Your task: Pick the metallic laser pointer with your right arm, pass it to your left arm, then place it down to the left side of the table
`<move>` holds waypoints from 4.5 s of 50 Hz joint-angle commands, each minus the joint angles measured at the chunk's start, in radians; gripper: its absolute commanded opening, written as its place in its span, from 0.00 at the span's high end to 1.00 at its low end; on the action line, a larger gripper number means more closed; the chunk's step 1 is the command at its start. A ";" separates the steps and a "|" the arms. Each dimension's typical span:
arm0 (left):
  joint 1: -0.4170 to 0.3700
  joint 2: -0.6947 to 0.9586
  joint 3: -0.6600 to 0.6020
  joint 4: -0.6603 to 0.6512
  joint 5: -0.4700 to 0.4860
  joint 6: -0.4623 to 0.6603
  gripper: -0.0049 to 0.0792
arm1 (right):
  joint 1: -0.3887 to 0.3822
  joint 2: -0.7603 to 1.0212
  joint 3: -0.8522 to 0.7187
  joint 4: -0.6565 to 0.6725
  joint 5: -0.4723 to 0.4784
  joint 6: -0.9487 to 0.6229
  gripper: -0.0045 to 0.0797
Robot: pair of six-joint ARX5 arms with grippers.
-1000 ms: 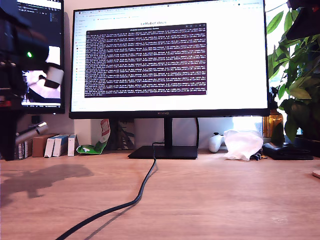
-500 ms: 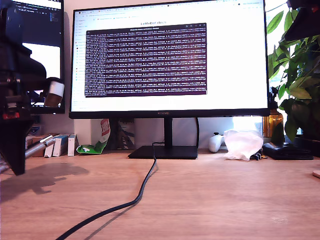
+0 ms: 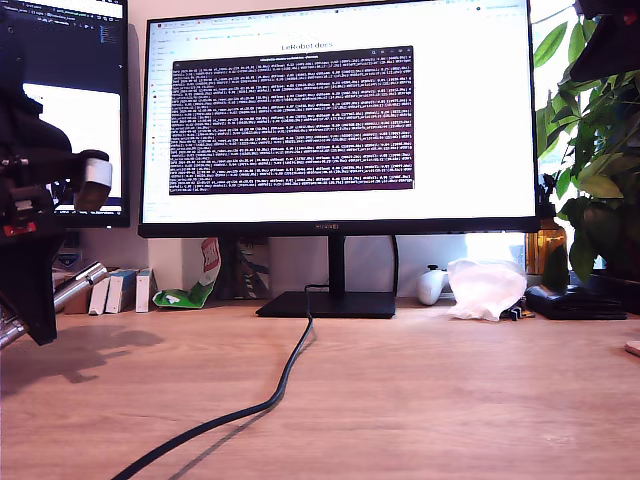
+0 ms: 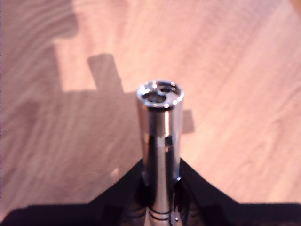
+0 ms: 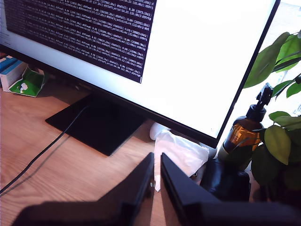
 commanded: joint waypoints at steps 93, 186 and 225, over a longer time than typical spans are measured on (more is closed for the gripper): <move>-0.008 0.018 0.058 -0.054 0.010 -0.135 0.97 | -0.002 -0.005 0.018 0.075 -0.057 0.106 0.96; 0.100 -0.995 -0.473 0.536 -0.103 -0.610 0.97 | -0.257 -0.332 -0.117 -0.096 0.070 0.305 0.96; 0.089 -1.284 -0.666 0.796 -0.314 -0.808 0.97 | -0.229 -0.618 -0.366 0.079 0.172 0.323 0.96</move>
